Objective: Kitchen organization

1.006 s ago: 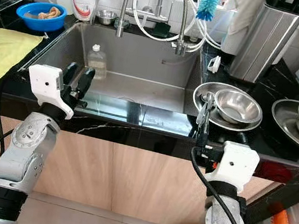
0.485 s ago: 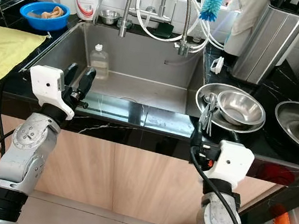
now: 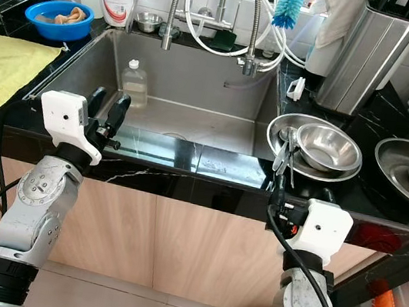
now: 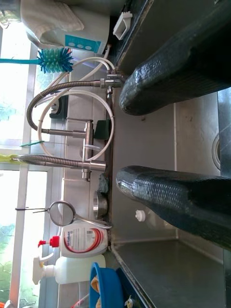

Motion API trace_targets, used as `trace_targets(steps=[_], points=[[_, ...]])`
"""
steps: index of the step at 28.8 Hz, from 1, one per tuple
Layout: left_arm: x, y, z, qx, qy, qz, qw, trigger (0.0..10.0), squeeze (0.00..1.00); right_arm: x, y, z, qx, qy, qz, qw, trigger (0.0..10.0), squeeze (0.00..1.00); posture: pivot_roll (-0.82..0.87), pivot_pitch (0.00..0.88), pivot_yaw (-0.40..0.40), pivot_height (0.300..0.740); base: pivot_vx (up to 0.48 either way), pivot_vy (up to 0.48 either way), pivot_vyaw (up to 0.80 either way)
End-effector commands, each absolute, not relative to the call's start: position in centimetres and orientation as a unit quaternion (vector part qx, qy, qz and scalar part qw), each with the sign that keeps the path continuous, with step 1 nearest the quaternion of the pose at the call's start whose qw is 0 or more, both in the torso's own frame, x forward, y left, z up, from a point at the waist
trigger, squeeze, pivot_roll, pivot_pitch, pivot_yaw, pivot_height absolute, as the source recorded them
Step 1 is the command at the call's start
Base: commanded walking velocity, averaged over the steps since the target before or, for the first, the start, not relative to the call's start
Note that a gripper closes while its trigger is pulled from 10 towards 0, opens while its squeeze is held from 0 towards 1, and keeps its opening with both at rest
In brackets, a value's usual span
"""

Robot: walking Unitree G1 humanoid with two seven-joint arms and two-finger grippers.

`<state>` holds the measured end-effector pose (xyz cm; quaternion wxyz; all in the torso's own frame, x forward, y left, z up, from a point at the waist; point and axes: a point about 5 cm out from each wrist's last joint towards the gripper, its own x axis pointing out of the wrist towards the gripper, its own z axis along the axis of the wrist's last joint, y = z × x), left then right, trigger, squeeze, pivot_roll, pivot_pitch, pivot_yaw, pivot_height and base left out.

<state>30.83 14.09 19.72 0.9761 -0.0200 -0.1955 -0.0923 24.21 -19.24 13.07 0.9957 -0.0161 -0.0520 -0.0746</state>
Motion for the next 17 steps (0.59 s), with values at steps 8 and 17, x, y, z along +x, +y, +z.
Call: trace_targets(steps=[8, 17], points=[[30.51, 13.93, 20.05, 0.001, -0.205, -0.095, 0.974, 10.0, 0.00, 24.54, -19.80, 13.44, -0.026, -0.064, -0.093, 0.993, 0.0, 0.00, 0.02, 0.000, -0.056, 0.740, 0.000, 0.000, 0.00], [30.46, 13.81, 19.99, 0.010, -0.204, -0.099, 0.974, 10.0, 0.00, 24.81, -19.58, 13.26, -0.025, -0.060, -0.095, 0.993, 10.0, 0.00, 0.02, 0.000, -0.055, 0.740, 0.000, 0.000, 0.00]])
